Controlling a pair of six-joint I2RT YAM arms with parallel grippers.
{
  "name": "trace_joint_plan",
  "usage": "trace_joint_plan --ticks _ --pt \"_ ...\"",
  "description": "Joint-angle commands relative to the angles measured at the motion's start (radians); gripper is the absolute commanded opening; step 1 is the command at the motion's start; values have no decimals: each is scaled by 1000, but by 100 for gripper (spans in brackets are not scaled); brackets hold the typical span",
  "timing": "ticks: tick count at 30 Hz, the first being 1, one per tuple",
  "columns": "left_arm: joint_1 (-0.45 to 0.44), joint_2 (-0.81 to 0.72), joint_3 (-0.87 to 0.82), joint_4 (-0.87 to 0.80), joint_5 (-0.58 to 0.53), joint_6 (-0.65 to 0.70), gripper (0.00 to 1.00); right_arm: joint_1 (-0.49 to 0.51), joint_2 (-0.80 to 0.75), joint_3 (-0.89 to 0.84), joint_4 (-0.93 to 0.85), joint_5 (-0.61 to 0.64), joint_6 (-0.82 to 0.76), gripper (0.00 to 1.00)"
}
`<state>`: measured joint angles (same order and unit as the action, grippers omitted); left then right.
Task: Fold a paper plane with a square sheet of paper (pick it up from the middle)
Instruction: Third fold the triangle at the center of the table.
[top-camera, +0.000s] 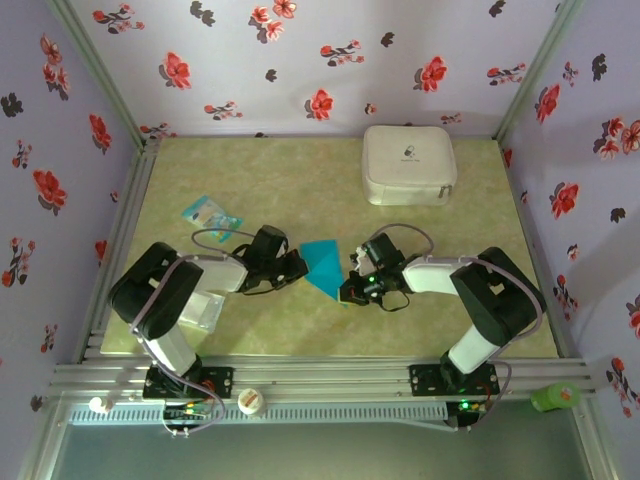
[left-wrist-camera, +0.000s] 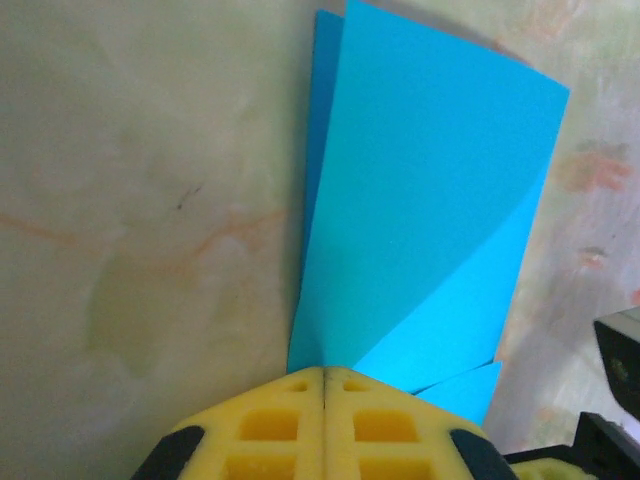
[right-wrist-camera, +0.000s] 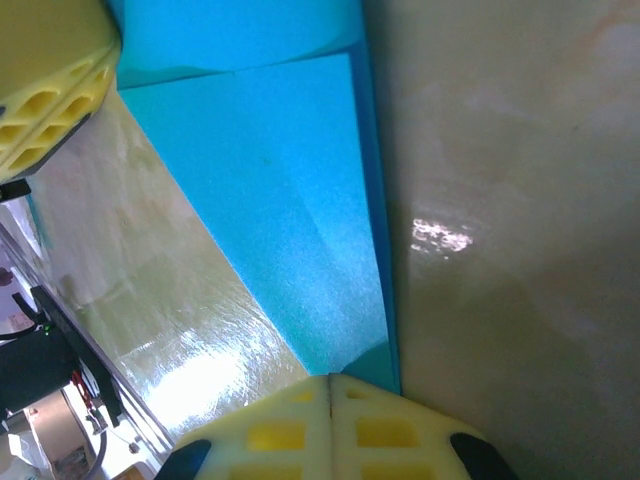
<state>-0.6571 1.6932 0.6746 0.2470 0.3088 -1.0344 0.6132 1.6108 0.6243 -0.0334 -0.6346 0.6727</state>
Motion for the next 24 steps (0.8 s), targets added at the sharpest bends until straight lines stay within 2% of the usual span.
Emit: trace_joint_plan --ticks 1,3,7,11,15,18,24 --pt "7 -54 22 -116 -54 57 3 -4 -39 12 -75 55 -4 7" --pt "2 -85 30 -126 -63 72 5 -6 -85 28 -75 64 -4 17" --pt "-10 -123 78 -217 -95 131 9 -26 -154 61 -116 153 -26 27" --pt "-17 -148 85 -238 -114 140 13 -71 -143 98 -151 211 -47 33" --pt "-17 -163 79 -244 -128 143 17 -75 -85 145 -156 193 -62 35" --pt "-16 -171 77 -253 -137 145 22 -76 -52 149 -111 164 -48 37" --pt "-10 -160 80 -251 -112 120 35 -76 -4 176 -134 177 -44 34"
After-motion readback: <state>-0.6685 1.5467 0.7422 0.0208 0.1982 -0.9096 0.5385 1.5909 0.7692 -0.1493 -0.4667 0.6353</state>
